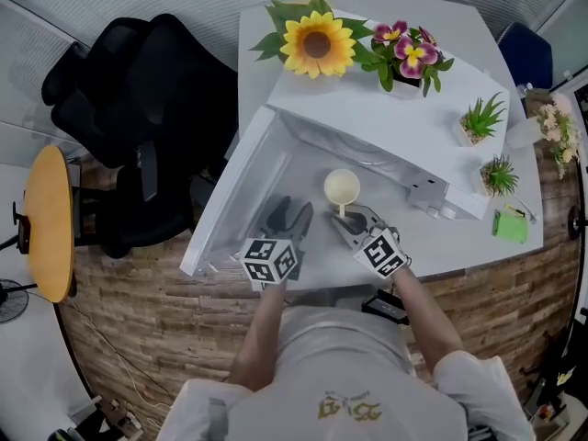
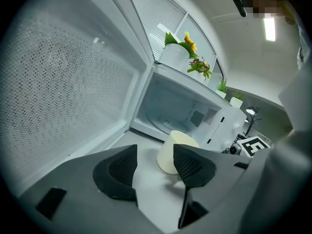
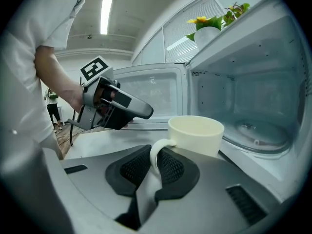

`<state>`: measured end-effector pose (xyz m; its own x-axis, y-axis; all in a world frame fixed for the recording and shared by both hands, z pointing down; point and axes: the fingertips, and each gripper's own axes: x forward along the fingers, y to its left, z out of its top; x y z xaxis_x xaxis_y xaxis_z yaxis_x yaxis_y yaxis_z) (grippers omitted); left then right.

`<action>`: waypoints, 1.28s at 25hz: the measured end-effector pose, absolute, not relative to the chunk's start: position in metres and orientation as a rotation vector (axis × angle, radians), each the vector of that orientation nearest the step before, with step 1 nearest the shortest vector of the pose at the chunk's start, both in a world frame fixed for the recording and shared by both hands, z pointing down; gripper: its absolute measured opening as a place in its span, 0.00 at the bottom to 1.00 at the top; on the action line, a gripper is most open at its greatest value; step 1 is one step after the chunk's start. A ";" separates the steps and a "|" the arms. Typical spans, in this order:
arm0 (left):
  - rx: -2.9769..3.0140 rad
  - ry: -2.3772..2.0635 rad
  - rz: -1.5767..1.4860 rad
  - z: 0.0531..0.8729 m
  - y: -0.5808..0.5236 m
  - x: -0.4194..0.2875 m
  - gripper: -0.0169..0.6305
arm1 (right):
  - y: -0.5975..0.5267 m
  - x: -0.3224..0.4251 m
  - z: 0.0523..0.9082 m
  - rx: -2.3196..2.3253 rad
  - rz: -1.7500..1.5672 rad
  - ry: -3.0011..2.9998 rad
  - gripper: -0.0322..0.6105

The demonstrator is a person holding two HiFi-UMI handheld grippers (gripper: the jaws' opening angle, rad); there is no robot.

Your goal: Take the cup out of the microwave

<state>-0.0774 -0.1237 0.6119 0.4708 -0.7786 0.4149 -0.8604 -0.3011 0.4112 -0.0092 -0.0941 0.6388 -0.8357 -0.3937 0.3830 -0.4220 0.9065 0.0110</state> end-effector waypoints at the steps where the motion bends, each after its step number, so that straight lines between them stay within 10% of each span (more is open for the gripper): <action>1: 2.135 -1.351 0.184 0.612 -0.124 -0.076 0.38 | -0.094 -0.009 0.638 0.600 0.102 -2.688 0.13; 32: 2.260 -1.356 0.152 0.564 -0.108 -0.060 0.36 | -0.087 0.064 0.580 0.969 0.299 -2.655 0.17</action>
<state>-0.0602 -0.1078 0.5639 0.4986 -0.7976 0.3394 -0.8530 -0.3816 0.3562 0.0641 -0.0868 0.5801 -0.7282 -0.5917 0.3457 -0.6539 0.7510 -0.0919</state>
